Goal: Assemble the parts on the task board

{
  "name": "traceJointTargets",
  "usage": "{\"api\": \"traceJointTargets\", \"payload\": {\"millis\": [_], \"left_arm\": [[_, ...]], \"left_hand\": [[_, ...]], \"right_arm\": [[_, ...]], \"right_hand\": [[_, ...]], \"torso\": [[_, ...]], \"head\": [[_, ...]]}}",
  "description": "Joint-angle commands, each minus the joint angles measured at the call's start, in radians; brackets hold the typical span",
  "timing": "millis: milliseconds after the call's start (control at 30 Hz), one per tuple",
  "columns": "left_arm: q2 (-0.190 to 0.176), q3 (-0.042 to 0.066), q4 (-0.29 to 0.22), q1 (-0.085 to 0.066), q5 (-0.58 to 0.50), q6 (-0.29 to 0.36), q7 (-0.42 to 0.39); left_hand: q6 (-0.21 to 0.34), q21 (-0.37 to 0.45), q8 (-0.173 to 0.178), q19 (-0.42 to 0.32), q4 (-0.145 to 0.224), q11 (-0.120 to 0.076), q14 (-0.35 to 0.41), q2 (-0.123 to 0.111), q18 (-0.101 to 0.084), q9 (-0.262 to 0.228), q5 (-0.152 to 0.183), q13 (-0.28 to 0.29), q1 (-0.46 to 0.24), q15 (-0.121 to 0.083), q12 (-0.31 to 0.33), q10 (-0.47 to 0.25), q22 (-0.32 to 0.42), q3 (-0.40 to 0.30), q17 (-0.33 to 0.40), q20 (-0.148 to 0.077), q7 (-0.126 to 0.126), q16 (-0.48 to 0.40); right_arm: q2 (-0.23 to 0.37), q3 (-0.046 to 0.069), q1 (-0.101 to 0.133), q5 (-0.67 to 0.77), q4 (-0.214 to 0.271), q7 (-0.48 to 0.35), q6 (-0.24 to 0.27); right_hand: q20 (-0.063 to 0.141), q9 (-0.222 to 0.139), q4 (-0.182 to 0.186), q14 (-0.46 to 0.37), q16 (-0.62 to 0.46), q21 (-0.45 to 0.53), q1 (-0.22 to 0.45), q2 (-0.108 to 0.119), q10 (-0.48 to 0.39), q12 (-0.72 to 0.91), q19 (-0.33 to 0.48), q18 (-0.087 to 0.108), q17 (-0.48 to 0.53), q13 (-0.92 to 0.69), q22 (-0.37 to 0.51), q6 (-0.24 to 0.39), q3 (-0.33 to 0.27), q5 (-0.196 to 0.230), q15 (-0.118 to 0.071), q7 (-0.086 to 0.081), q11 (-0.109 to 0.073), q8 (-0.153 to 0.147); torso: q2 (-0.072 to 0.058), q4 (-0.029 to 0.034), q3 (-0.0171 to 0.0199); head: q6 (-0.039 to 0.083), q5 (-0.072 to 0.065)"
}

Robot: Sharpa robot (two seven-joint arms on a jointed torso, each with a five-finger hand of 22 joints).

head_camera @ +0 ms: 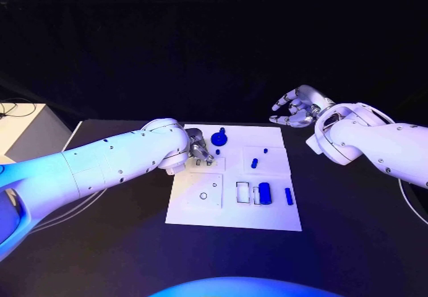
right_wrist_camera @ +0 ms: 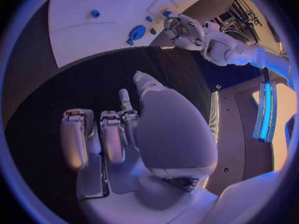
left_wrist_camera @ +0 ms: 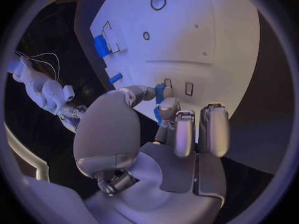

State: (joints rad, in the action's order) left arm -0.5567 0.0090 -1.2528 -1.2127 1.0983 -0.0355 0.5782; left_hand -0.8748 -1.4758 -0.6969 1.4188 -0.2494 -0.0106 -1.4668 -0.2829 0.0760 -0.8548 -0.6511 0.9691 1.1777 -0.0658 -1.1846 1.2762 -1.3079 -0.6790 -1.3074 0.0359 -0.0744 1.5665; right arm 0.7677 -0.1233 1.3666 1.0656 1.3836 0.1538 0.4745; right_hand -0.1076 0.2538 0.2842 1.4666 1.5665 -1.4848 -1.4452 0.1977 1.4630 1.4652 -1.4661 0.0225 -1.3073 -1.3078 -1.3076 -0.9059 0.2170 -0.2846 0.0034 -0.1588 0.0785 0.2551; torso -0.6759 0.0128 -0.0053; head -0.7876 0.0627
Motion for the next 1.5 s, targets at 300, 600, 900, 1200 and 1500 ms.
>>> {"api": "traceJointTargets", "payload": {"millis": [300, 600, 900, 1200, 1500], "left_arm": [[-0.003, 0.000, 0.001, 0.000, -0.010, -0.045, 0.010], [-0.005, 0.000, -0.001, 0.000, -0.014, -0.053, 0.011], [-0.004, 0.000, -0.001, 0.000, -0.014, -0.052, 0.009], [-0.002, 0.000, 0.002, 0.000, -0.006, -0.045, 0.006], [0.000, 0.000, 0.006, 0.000, -0.004, -0.057, 0.007]], "left_hand": [[-0.012, -0.007, -0.005, 0.006, 0.228, 0.000, -0.104, 0.011, -0.020, -0.002, -0.007, -0.001, 0.001, -0.004, -0.003, 0.004, -0.008, -0.225, -0.263, 0.000, 0.006, 0.004], [-0.012, -0.008, -0.005, 0.007, 0.230, -0.001, -0.104, 0.012, -0.020, -0.004, -0.008, -0.001, -0.001, -0.005, -0.003, 0.005, -0.010, -0.226, -0.263, -0.001, 0.007, 0.004], [-0.012, -0.008, -0.005, 0.007, 0.230, -0.001, -0.104, 0.012, -0.020, -0.004, -0.008, -0.001, -0.001, -0.005, -0.003, 0.005, -0.010, -0.226, -0.263, -0.001, 0.007, 0.004], [-0.013, -0.008, -0.004, 0.008, 0.230, -0.001, -0.104, 0.012, -0.020, -0.005, -0.008, -0.002, -0.002, -0.005, -0.002, 0.004, -0.011, -0.227, -0.263, -0.001, 0.007, 0.004], [-0.013, -0.008, -0.003, 0.008, 0.231, -0.001, -0.104, 0.012, -0.020, -0.006, -0.007, -0.005, -0.002, -0.005, 0.000, 0.003, -0.011, -0.228, -0.263, -0.002, 0.007, 0.004]], "right_arm": [[-0.001, 0.001, 0.000, 0.013, 0.001, -0.001, -0.015], [-0.002, 0.001, 0.000, 0.014, 0.000, -0.001, -0.015], [-0.002, 0.001, 0.000, 0.015, 0.001, -0.001, -0.015], [-0.002, 0.001, 0.000, 0.015, 0.002, -0.001, -0.015], [-0.002, 0.001, 0.000, 0.015, 0.003, 0.000, -0.018]], "right_hand": [[0.007, 0.001, 0.000, 0.104, 0.004, 0.005, 0.008, 0.004, -0.001, -0.004, -0.068, 0.003, -0.263, -0.168, -0.185, 0.007, 0.005, -0.003, -0.002, -0.003, -0.001, 0.003], [0.007, 0.001, 0.000, 0.104, 0.004, 0.005, 0.008, 0.004, -0.001, -0.004, -0.068, 0.003, -0.263, -0.168, -0.185, 0.007, 0.005, -0.003, -0.002, -0.003, -0.001, 0.003], [0.007, 0.001, 0.000, 0.104, 0.004, 0.005, 0.008, 0.004, -0.001, -0.004, -0.068, 0.003, -0.263, -0.168, -0.185, 0.007, 0.005, -0.003, -0.002, -0.003, -0.001, 0.003], [0.007, 0.001, 0.000, 0.104, 0.004, 0.005, 0.008, 0.004, -0.001, -0.004, -0.068, 0.003, -0.263, -0.168, -0.185, 0.007, 0.005, -0.003, -0.002, -0.003, -0.001, 0.003], [0.007, 0.001, 0.000, 0.104, 0.004, 0.005, 0.008, 0.004, -0.001, -0.004, -0.068, 0.003, -0.263, -0.168, -0.185, 0.007, 0.005, -0.003, -0.002, -0.003, -0.001, 0.003]], "torso": [[0.001, -0.0002, 0.0005], [0.000, 0.0004, 0.0001], [0.000, -0.0003, 0.0007], [0.001, -0.0002, 0.0009], [0.001, -0.0002, 0.0009]], "head": [[-0.004, 0.008], [-0.004, 0.007], [-0.007, 0.006], [-0.009, 0.008], [-0.011, 0.008]]}}
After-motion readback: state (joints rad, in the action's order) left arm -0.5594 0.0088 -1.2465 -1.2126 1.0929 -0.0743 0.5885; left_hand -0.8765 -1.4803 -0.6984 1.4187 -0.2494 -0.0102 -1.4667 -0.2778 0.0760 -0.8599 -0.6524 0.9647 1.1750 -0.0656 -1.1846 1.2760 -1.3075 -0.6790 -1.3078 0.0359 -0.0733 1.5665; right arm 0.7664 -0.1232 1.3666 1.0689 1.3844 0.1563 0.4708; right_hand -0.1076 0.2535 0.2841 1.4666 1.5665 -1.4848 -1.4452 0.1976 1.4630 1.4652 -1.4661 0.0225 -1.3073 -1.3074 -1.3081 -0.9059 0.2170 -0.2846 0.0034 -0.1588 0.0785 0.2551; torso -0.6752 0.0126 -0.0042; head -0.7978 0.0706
